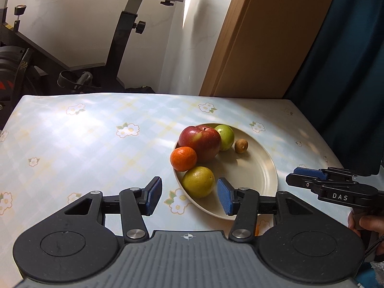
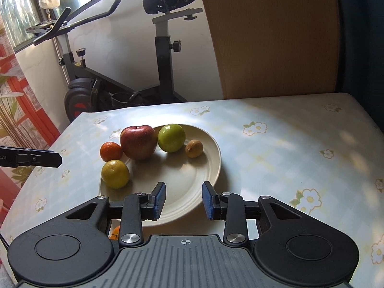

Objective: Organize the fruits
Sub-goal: 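Withdraw both open tools from the plate toward the large red apple in the pile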

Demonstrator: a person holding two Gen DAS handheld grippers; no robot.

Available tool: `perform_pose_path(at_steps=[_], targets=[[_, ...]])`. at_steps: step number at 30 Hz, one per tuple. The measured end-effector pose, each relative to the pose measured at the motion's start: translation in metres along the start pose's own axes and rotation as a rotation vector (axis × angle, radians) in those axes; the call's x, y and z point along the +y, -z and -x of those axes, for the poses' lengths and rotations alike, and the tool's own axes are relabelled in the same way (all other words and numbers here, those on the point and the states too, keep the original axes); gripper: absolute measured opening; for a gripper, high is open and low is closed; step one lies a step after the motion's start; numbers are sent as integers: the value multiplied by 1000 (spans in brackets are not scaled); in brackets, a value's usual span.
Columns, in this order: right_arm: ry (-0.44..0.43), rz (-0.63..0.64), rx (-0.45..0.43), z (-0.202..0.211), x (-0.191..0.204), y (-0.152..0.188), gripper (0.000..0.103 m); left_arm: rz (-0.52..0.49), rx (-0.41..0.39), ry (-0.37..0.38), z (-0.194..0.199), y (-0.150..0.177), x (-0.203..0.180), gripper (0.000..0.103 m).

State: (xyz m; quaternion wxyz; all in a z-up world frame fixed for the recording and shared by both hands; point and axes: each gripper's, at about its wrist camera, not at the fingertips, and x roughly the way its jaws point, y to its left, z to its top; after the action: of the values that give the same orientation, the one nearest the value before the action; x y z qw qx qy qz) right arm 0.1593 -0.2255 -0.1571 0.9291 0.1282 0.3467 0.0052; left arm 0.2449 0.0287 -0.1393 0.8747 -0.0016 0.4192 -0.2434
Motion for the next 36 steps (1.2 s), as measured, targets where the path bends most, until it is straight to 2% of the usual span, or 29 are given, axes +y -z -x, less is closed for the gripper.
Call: perform_pose_path(at_steps=[9, 15, 20, 22, 24, 36], targets=[[-1, -5, 1, 15, 9, 22, 31, -50, -2, -55, 22, 12, 9, 53], [-1, -4, 10, 24, 13, 32, 33, -53, -11, -47, 29, 18, 6, 53], [12, 13, 15, 38, 18, 45, 41, -72, -22, -21, 31, 27, -7, 53], [22, 31, 17, 44, 21, 52, 54, -80, -21, -11, 30, 32, -12, 53], [25, 40, 17, 50, 24, 58, 59, -85, -18, 5, 29, 38, -17, 53], [34, 87, 54, 66, 35, 94, 62, -109, 1, 36, 25, 64, -34, 53]])
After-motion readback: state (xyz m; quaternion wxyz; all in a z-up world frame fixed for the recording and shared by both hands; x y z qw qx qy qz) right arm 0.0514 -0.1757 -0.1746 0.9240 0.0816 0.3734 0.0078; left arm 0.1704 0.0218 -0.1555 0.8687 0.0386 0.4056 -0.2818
